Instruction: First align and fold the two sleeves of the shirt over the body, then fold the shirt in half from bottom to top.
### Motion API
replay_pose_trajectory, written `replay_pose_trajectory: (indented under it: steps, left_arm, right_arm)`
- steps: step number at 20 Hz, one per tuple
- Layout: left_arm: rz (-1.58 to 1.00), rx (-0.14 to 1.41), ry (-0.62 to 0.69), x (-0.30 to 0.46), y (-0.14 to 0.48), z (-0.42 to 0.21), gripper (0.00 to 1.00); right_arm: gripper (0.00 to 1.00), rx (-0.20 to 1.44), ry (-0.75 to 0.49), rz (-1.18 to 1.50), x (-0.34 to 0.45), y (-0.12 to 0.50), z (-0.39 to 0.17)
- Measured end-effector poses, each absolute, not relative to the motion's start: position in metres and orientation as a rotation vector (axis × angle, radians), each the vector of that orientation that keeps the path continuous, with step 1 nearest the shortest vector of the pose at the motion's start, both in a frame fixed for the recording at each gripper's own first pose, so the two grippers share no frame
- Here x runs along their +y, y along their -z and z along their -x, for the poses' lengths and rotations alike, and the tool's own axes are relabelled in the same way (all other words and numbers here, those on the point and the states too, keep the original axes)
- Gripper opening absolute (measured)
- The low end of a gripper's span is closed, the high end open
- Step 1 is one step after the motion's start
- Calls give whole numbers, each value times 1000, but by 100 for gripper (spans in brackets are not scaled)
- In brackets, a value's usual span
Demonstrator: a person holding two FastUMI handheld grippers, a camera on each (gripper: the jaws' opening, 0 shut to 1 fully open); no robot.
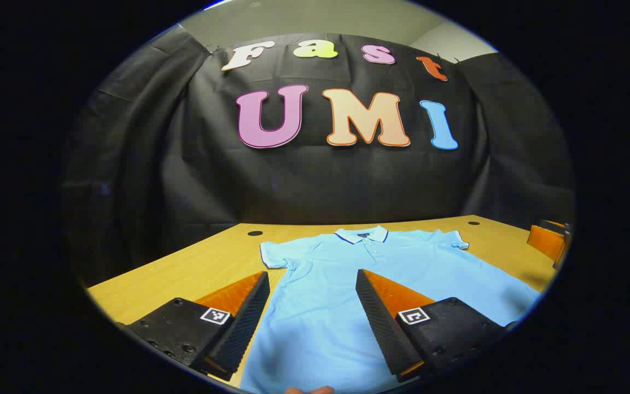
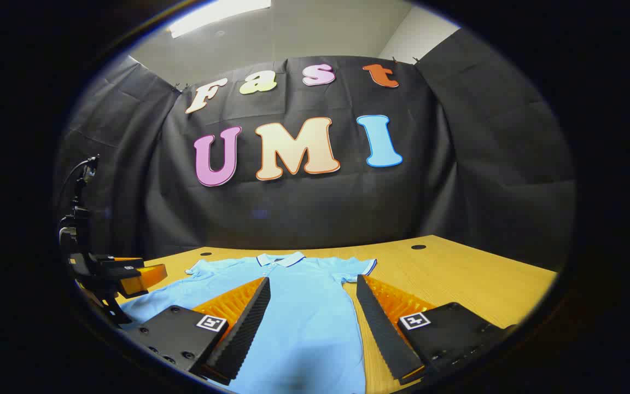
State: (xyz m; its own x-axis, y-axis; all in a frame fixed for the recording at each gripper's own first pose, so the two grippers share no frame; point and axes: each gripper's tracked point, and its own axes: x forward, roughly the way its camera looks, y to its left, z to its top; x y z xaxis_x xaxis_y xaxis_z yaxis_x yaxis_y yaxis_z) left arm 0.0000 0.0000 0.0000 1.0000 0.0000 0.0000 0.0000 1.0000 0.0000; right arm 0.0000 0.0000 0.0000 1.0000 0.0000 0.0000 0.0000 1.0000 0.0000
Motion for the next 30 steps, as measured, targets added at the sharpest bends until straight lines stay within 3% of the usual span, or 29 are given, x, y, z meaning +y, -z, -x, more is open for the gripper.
replay_pose_trajectory:
  steps: [19,30]
  left_arm:
    - [-5,-16,17,-2,-1,0,95]
    - [-3,-18,18,-2,0,0,95]
  right_arm:
    - [99,61,9,-3,-4,15,-11]
    - [100,183,-66,-41,-5,-13,-65]
